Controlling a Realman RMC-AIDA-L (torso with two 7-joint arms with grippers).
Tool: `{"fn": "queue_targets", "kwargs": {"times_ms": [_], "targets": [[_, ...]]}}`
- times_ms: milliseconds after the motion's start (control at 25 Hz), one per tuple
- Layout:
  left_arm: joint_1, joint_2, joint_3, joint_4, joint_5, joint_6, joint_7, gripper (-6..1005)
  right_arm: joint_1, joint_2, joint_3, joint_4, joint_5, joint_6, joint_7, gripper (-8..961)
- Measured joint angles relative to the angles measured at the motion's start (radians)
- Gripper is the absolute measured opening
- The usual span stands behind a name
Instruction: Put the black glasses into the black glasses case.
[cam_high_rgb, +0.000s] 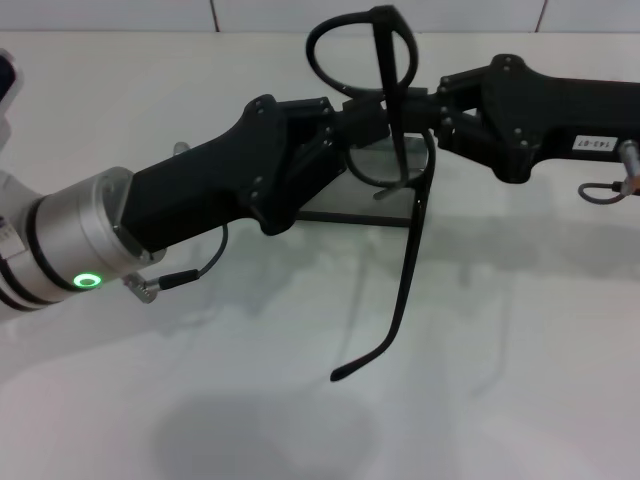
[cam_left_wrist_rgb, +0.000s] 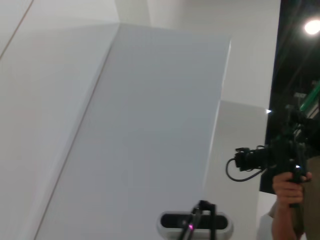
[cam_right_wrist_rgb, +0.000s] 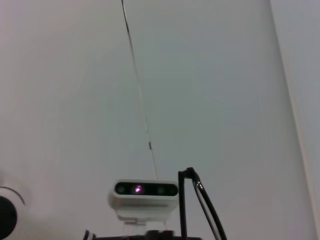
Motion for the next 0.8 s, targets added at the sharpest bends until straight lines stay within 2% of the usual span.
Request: {"fn": "queue_targets", "kwargs": {"times_ms": [240, 520, 680, 800], "targets": [[0.027, 0.012, -0.010, 0.009, 0.000, 0.057, 0.026, 36, -0.035, -0.006, 0.046, -0.004, 0.025, -0.027, -0.009, 38], [0.057, 0.025, -0.024, 0.007, 0.009, 0.055, 0.028, 36, -0.080, -0.008, 0.175, -0.011, 0.148, -0.213, -0.012, 38], [0.041, 0.013, -0.016, 0.006, 0.063, 0.047, 0.028, 36, -0.080, -0.009, 0.201, -0.012, 0.274, -0.269, -0.019, 38], [0.003, 0.000, 0.004, -0.003, 0.116, 0.044, 0.035, 36, -0.062, -0.004, 0.197, 0.000, 0.329, -0.268, -0.051, 38]]}}
